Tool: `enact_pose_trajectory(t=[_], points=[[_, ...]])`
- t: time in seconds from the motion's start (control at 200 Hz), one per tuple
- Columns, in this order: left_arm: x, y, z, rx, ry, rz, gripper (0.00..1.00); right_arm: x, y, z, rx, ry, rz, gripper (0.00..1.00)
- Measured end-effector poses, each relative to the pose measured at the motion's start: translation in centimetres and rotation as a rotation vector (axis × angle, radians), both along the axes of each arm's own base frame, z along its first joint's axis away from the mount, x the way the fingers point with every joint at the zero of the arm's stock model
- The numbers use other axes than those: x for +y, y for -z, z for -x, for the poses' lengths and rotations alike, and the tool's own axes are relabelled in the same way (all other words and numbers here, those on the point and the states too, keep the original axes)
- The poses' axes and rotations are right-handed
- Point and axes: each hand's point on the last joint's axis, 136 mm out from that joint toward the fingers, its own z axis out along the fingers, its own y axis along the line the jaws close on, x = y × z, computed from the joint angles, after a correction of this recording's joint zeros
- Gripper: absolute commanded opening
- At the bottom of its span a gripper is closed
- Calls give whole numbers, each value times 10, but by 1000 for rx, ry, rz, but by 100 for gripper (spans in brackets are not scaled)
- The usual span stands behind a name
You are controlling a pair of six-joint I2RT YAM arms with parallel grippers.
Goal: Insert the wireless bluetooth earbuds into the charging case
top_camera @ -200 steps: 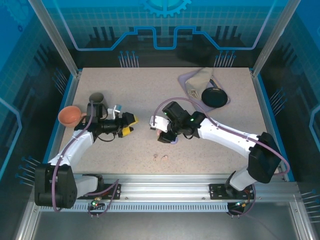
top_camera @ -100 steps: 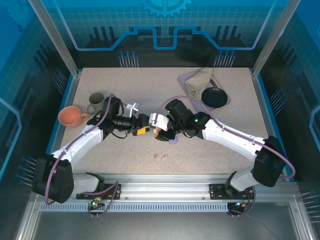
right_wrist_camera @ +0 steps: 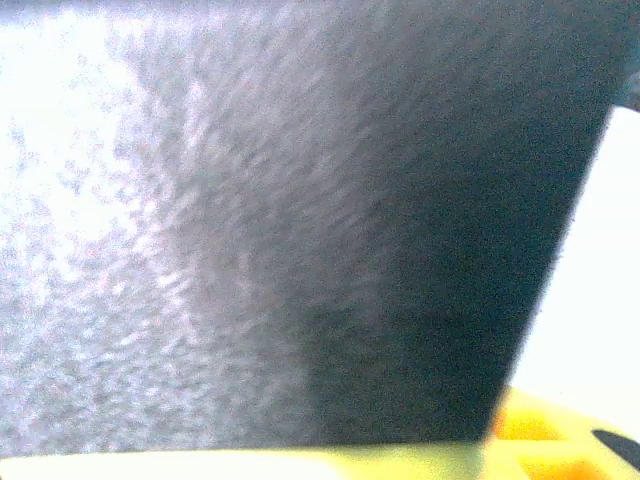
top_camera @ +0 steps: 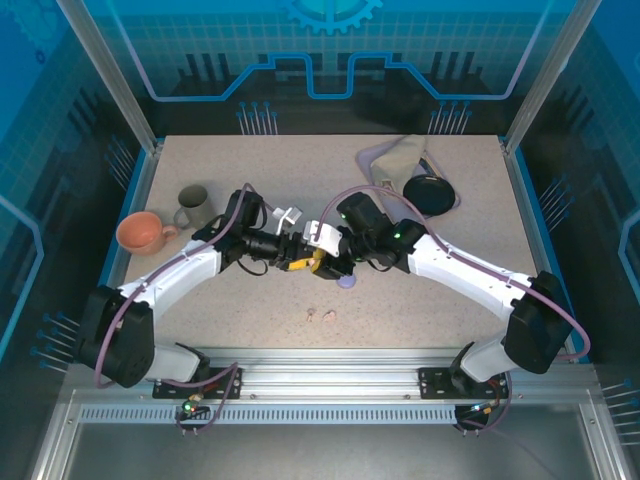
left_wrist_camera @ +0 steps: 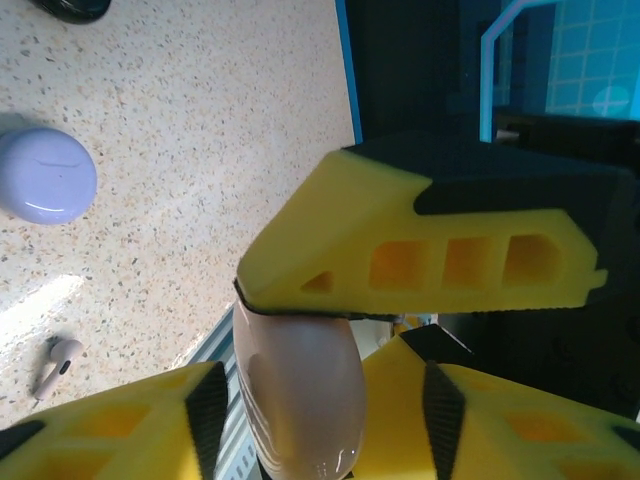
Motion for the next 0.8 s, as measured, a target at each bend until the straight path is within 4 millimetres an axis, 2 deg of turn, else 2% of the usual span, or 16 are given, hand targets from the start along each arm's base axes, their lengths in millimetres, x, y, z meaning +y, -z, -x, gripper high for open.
enact_pose_trajectory(t=[0.31, 0.545, 0.645, 0.8], points=[[-1, 5, 2, 1, 13, -23, 31, -2, 0, 0, 24, 8, -6, 47], [0, 5, 1, -18, 16, -40, 21, -4, 1, 1, 37, 15, 2, 51], [-1, 3, 0, -33, 17, -43, 17, -5, -1, 0, 35, 17, 3, 59], [-4, 2, 0, -77, 29, -53, 13, -6, -3, 0, 46, 31, -4, 78]])
